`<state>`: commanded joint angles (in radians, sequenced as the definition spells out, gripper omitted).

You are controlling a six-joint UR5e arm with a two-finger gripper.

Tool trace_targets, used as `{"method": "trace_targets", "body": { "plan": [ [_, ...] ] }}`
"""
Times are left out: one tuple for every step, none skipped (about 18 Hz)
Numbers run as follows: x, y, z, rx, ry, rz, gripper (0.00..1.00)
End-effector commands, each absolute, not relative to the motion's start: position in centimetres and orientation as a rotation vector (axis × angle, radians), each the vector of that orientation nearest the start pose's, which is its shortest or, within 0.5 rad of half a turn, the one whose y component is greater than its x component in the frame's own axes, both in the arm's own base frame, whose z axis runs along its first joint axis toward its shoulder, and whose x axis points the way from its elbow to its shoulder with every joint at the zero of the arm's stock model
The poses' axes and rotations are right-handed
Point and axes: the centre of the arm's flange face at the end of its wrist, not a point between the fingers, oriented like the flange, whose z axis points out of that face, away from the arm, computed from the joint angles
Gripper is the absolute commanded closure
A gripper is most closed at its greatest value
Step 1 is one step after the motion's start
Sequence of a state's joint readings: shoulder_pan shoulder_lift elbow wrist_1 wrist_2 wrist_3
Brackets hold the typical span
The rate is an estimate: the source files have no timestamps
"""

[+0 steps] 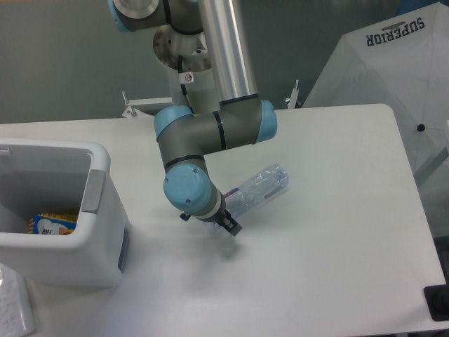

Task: Place the trash in the trash can
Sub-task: 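Lower the gripper and grasp the bottle near its cap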

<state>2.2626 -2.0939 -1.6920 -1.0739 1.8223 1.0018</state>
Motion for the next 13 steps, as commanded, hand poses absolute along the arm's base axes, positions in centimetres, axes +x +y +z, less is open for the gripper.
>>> {"method": "trace_targets", "body": {
  "plan": [
    [-30.6, 54.0, 18.5, -3.376, 0.553, 0.106, 0.46],
    [-30.7, 54.1, 18.7, -3.372, 0.551, 0.114, 0.5],
    [-30.7, 54.1, 18.7, -3.37, 0.55, 0.118, 0.5],
    [-30.8, 54.1, 18.8, -3.368, 0.549, 0.122, 0.51],
    [-30.8, 54.2, 19.0, -3.365, 0.547, 0.127, 0.51],
    [-30.9, 54.3, 19.3, -3.36, 0.545, 0.133, 0.51],
    [-31.0, 54.5, 19.8, -3.355, 0.543, 0.143, 0.52],
    [-31.1, 54.7, 20.3, -3.345, 0.538, 0.154, 0.52],
    [-31.4, 54.8, 21.0, -3.332, 0.53, 0.163, 0.52],
    [-31.7, 54.8, 22.2, -3.315, 0.525, 0.185, 0.52],
    [-32.2, 55.1, 23.4, -3.293, 0.501, 0.203, 0.52],
    [-32.5, 55.5, 24.5, -3.267, 0.485, 0.214, 0.52],
    [-33.0, 56.0, 25.5, -3.241, 0.467, 0.222, 0.52]
  ]
}}
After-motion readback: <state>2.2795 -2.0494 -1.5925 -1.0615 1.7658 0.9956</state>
